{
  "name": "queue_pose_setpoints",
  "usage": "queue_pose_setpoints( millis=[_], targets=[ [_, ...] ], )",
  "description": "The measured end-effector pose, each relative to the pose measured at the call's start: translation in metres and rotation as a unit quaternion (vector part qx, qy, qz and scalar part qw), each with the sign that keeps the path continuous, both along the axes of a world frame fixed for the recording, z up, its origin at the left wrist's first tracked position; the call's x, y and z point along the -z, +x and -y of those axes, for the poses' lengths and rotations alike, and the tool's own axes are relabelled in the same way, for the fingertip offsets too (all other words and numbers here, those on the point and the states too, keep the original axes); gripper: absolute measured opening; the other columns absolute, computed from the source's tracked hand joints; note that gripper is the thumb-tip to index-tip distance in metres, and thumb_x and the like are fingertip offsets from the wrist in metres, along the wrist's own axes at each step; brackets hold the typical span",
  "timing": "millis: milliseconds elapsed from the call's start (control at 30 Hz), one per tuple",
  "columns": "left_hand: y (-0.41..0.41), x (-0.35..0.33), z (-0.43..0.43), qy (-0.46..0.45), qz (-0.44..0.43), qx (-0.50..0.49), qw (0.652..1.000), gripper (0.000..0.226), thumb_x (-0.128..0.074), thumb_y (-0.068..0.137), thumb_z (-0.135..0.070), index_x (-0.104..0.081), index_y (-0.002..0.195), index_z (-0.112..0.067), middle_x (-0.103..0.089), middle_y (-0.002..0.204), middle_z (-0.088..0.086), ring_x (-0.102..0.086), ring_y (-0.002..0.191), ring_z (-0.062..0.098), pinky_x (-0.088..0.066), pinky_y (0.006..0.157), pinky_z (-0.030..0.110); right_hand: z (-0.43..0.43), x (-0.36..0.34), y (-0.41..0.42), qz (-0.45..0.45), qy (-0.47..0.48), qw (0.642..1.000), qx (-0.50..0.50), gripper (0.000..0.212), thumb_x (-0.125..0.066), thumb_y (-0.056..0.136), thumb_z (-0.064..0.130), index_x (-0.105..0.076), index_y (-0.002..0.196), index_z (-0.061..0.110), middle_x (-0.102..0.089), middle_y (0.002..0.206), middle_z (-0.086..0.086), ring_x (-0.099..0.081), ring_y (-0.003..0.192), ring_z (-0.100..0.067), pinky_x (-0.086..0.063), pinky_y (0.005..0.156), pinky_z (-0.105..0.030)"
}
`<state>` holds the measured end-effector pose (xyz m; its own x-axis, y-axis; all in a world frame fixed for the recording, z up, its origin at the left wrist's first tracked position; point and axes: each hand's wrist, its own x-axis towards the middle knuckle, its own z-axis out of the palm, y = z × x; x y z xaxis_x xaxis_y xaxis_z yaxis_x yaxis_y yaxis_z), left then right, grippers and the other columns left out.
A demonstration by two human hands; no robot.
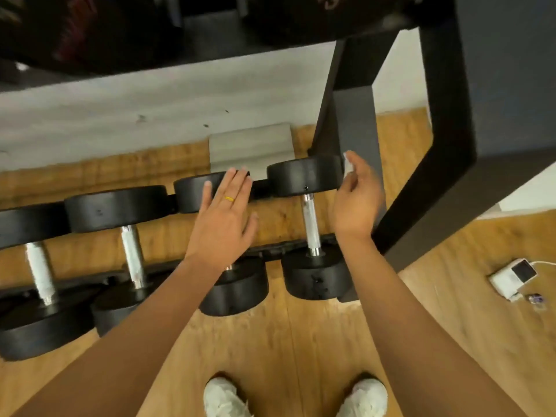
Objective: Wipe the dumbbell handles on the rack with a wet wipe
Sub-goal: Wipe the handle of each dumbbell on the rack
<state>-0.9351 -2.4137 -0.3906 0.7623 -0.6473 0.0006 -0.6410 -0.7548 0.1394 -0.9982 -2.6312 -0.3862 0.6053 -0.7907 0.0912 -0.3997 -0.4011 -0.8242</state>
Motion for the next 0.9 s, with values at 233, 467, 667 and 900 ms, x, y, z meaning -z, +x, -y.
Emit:
queue_pose_setpoints(
  millis=[233, 467, 667, 900],
  targets=[
    [0.027, 0.072, 0.015, -0.033, 0.14, -0.043, 0.989, 0.062, -0.04, 0.105, -0.047, -0.04, 0.156, -0.012, -0.033, 0.166, 0.005, -0.02, 0.157, 0.02, -0.004, 0.126, 0.055, 0.02, 0.075, 0.032, 0.097, 0.018, 0.995, -0.012, 0.034, -0.047, 0.104, 0.015, -0.063, 0.134, 0.017, -0.062, 0.131, 0.008, -0.054, 0.118, 0.002, -0.039, 0.096, -0.003],
    [0.04, 0.081, 0.02, 0.014, 0.225, -0.031, 0.974, 0.047, -0.045, 0.097, -0.046, -0.075, 0.12, -0.017, -0.07, 0.131, 0.003, -0.057, 0.128, 0.023, -0.028, 0.11, 0.058, 0.023, 0.108, 0.028, 0.202, 0.017, 0.978, -0.046, 0.031, -0.053, 0.103, 0.023, -0.065, 0.132, 0.02, -0.062, 0.124, 0.014, -0.055, 0.111, 0.011, -0.042, 0.09, -0.004],
    [0.047, 0.094, 0.019, 0.043, 0.285, -0.031, 0.957, 0.054, -0.043, 0.1, -0.049, -0.071, 0.128, -0.012, -0.067, 0.137, 0.009, -0.057, 0.131, 0.027, -0.03, 0.114, 0.059, 0.037, 0.121, 0.043, 0.302, 0.064, 0.951, 0.026, 0.023, -0.06, 0.099, 0.019, -0.07, 0.12, 0.023, -0.068, 0.112, 0.016, -0.061, 0.099, 0.011, -0.044, 0.079, -0.001],
    [0.043, 0.089, 0.024, 0.059, 0.256, -0.055, 0.963, 0.06, -0.036, 0.101, -0.05, -0.069, 0.132, -0.011, -0.062, 0.144, 0.01, -0.051, 0.14, 0.026, -0.024, 0.119, 0.061, 0.043, 0.131, 0.035, 0.222, 0.124, 0.967, 0.028, 0.026, -0.061, 0.099, 0.02, -0.07, 0.124, 0.022, -0.067, 0.113, 0.018, -0.061, 0.106, 0.003, -0.053, 0.1, -0.028]
  ],
)
